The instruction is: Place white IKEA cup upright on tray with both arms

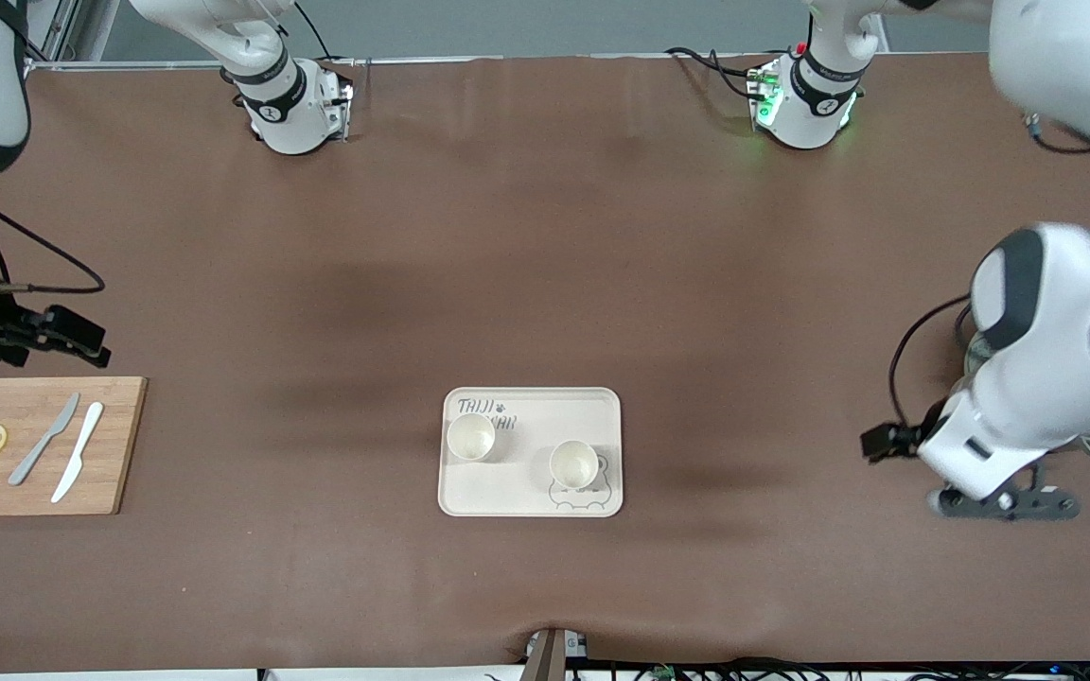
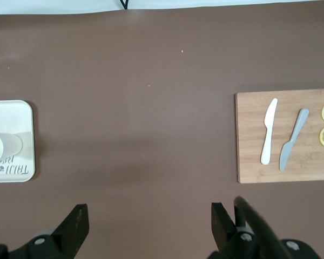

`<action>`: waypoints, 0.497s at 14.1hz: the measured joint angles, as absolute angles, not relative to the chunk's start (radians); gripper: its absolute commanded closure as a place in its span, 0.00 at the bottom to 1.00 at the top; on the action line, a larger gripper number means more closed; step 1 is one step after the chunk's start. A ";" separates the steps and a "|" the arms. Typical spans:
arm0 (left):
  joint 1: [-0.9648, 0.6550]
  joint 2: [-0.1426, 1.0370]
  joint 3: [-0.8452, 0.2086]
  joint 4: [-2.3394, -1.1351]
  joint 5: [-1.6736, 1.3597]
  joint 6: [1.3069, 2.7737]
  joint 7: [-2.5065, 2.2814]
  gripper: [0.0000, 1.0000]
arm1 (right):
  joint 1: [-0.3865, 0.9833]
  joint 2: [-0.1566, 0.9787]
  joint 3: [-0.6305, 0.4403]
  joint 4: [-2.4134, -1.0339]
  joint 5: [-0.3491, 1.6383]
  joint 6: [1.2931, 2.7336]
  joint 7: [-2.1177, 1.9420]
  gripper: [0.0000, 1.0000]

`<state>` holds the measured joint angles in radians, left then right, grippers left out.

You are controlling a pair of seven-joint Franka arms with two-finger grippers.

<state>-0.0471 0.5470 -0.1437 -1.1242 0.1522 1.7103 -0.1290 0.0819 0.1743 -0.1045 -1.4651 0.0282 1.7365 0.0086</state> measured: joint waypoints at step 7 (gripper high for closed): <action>-0.055 0.301 -0.145 -1.135 0.109 1.406 -0.062 0.00 | 0.081 -0.020 -0.104 -1.661 0.028 1.736 -0.011 0.00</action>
<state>-0.0549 0.3006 -0.1447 -1.1354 0.1093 1.4055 -0.0624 0.0807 -0.0202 -0.1042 -1.6614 0.0282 1.7364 -0.0111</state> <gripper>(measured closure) 0.000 0.000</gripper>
